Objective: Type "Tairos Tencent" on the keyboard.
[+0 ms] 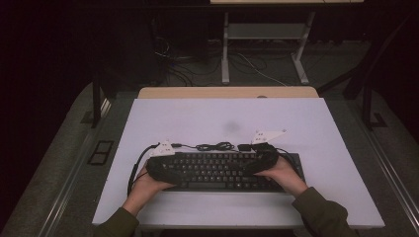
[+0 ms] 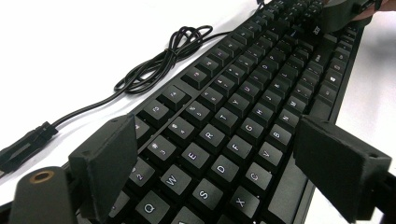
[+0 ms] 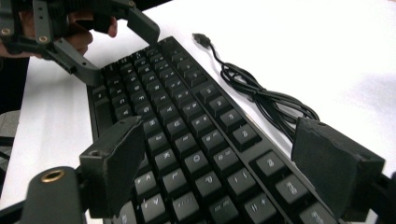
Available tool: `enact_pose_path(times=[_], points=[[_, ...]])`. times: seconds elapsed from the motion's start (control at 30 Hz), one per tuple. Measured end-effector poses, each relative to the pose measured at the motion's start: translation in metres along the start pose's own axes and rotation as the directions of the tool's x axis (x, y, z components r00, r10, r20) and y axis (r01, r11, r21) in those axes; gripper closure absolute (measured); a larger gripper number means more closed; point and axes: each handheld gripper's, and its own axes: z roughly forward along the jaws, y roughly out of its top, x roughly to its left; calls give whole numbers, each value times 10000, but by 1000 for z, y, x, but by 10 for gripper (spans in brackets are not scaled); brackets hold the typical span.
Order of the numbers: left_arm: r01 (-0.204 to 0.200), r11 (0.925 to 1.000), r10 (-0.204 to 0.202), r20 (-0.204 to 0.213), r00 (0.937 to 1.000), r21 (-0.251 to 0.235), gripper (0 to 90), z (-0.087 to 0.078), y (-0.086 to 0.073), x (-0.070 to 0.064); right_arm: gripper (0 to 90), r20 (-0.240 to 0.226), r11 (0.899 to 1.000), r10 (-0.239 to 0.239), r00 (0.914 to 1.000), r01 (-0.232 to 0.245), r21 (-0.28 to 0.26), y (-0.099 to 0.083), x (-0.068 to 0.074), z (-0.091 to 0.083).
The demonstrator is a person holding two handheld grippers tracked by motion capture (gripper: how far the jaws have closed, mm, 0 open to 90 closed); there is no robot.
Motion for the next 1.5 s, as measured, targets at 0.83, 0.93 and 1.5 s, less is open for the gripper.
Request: enact_pose_path(times=[0.83,0.93,1.5], points=[[146,9996,-144,-85,9999,229,799,6,0,5,169,-133,10000,-69,9999,68,-67,0,5,8],[211,9992,-208,-91,9997,339,872,8,0,5,169,-113,10000,-56,9999,55,-79,0,5,8],[193,9976,-183,-160,9997,658,893,14,0,7,169,-126,10000,5,9999,-6,-86,-1,5,7]])
